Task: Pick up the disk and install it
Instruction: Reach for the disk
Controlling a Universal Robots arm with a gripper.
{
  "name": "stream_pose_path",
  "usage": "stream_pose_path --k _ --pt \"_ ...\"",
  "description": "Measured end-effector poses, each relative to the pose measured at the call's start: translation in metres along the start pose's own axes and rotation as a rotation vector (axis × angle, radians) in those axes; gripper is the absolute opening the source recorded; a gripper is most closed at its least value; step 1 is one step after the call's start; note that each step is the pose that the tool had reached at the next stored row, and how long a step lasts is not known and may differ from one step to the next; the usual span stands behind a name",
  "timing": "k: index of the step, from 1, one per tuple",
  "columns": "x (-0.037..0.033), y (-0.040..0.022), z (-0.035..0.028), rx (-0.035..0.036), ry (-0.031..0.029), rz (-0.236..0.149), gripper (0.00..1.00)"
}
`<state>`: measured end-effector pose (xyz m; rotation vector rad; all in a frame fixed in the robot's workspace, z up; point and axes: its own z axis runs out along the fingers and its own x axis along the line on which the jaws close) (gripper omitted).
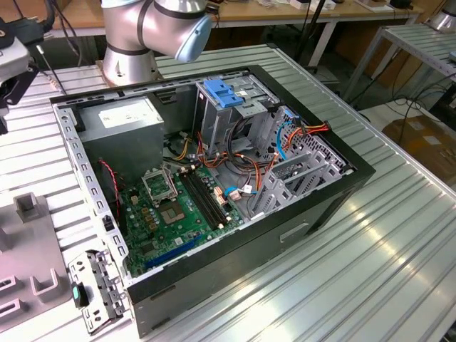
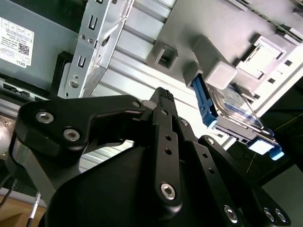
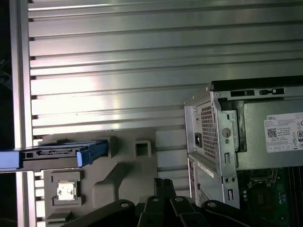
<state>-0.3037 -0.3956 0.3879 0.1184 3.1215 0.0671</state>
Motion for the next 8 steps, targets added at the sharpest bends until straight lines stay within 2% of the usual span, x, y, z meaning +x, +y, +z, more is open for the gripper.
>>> stream_pose_path --k 4,8 --pt "0.0196 0.0030 0.0005 0.0000 0.0013 0.000 0.11" --pt "0.0293 0.0039 0.0007 0.0001 0.0023 0.000 0.11"
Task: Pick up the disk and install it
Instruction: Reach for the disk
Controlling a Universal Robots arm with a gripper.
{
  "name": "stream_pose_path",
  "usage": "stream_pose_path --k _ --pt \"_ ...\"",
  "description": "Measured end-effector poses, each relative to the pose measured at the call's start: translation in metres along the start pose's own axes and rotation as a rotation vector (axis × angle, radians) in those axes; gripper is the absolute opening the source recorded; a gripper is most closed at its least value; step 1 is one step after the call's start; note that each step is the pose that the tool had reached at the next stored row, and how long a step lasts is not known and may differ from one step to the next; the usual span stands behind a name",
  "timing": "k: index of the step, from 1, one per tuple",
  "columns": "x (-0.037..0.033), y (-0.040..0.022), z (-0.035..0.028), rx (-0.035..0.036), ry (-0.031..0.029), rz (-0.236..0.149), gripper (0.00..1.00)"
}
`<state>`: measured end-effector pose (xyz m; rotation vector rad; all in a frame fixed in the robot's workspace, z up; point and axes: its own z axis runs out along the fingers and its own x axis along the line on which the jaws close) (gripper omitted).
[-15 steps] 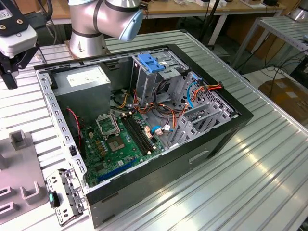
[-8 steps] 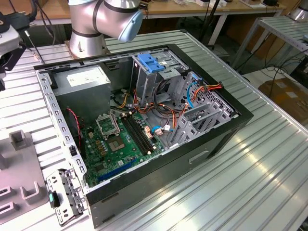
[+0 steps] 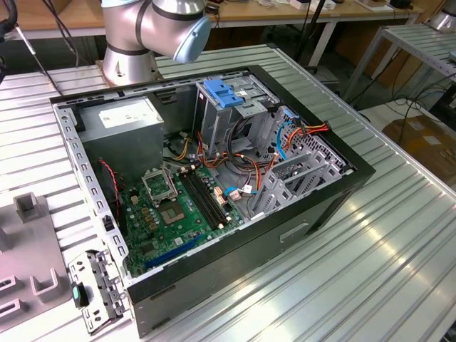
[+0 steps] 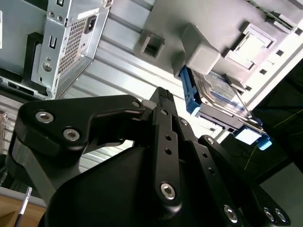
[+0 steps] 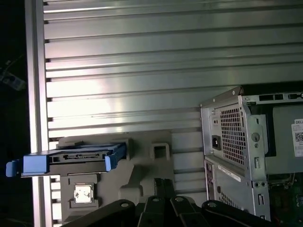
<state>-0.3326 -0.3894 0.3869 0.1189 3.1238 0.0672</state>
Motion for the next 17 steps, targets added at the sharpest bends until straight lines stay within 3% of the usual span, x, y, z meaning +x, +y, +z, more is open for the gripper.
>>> stream_pose_path --k 15,17 --pt "0.0351 0.0002 0.0007 0.0002 0.0032 0.000 0.11" --pt "0.0439 0.0001 0.0008 0.0004 0.0042 0.000 0.11"
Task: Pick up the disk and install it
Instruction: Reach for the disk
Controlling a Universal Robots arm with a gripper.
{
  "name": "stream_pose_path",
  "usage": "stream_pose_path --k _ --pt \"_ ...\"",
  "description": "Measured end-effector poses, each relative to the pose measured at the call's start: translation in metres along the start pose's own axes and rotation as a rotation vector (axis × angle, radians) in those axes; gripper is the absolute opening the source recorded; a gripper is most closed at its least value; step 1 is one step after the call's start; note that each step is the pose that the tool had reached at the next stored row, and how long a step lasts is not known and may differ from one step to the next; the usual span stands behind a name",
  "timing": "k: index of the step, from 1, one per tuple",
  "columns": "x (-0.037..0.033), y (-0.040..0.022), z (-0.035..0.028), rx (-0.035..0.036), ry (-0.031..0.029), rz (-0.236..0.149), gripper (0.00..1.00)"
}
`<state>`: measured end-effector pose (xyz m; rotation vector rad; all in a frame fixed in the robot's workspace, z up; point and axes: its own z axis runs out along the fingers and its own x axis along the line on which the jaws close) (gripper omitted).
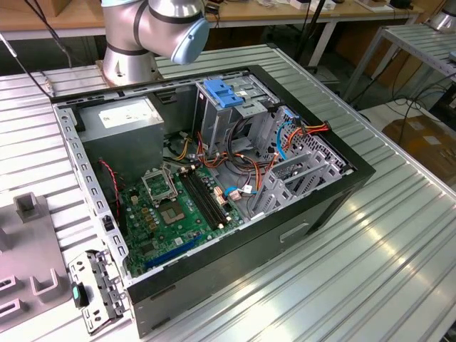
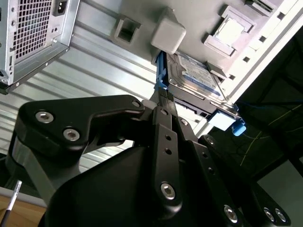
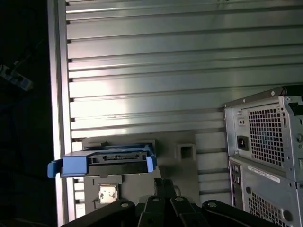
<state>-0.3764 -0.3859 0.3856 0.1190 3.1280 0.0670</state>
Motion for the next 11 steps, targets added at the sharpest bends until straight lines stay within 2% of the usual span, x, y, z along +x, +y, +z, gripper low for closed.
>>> stream_pose_path --k 9,11 --pt "0.0207 -0.0005 0.0005 0.0001 0.0018 0.000 0.11" --pt "0.0219 -0.0007 0.0004 0.0001 0.0020 0.000 0.11"
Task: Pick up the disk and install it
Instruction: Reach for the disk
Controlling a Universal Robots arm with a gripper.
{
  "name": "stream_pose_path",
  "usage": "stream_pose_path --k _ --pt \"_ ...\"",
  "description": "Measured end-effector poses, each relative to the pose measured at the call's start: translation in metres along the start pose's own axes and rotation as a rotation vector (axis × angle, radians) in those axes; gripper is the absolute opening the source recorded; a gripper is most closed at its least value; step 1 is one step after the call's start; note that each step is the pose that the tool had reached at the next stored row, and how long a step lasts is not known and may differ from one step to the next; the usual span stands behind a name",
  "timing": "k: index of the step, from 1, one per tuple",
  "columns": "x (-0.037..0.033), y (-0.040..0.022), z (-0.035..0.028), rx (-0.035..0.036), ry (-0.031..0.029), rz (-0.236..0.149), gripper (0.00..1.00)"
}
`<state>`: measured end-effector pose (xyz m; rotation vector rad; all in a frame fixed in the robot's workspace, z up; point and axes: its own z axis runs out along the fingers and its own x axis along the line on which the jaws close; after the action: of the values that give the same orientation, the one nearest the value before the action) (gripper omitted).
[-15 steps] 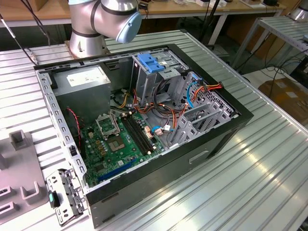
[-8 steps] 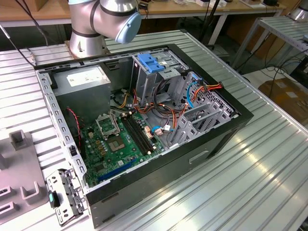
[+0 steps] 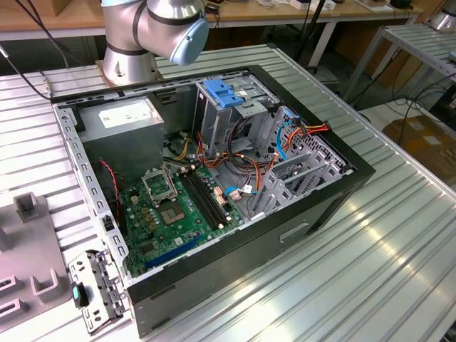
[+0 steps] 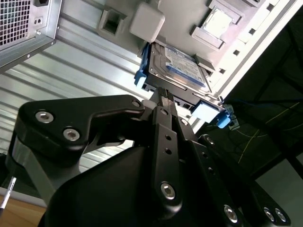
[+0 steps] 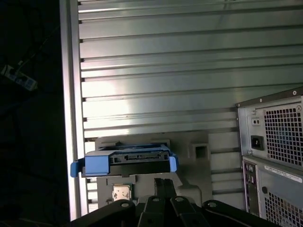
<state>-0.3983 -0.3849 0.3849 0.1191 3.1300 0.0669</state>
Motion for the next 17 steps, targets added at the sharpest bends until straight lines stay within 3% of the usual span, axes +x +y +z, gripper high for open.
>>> stream_pose_path --k 5,17 --pt "0.0013 0.0000 0.0000 -0.0001 -0.0001 0.000 0.11" --pt "0.0452 0.0041 0.0002 0.0000 0.0000 0.000 0.11"
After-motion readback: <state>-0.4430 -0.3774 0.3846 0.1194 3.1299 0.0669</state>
